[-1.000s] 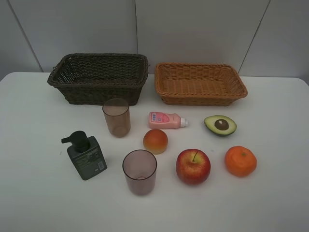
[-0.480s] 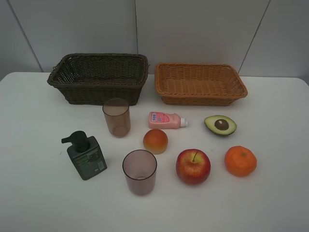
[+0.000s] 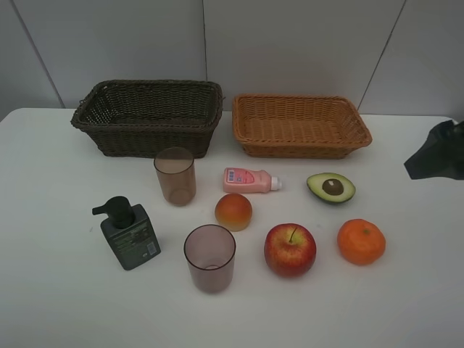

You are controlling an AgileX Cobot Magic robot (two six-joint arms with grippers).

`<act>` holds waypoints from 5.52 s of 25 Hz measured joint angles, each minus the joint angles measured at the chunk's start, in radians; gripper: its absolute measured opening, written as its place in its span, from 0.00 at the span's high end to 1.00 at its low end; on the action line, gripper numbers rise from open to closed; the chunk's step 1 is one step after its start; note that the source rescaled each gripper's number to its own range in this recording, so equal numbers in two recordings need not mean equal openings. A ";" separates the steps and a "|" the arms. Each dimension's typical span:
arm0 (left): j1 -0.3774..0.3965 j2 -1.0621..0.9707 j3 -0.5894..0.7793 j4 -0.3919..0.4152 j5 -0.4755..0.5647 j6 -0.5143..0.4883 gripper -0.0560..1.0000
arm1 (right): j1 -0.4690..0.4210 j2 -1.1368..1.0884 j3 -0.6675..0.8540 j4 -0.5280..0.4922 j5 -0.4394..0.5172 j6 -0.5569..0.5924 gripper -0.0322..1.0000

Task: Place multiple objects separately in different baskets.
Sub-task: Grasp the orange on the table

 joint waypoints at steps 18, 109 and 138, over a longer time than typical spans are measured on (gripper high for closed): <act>0.000 0.000 0.000 0.000 0.000 0.000 0.07 | 0.050 0.294 -0.002 0.000 -0.075 -0.024 0.07; 0.000 0.000 0.000 0.000 0.000 0.000 0.07 | 0.050 0.729 0.077 0.052 -0.308 -0.026 0.07; 0.000 0.000 0.000 0.000 0.000 0.000 0.07 | 0.050 0.752 0.077 0.071 -0.308 -0.026 0.67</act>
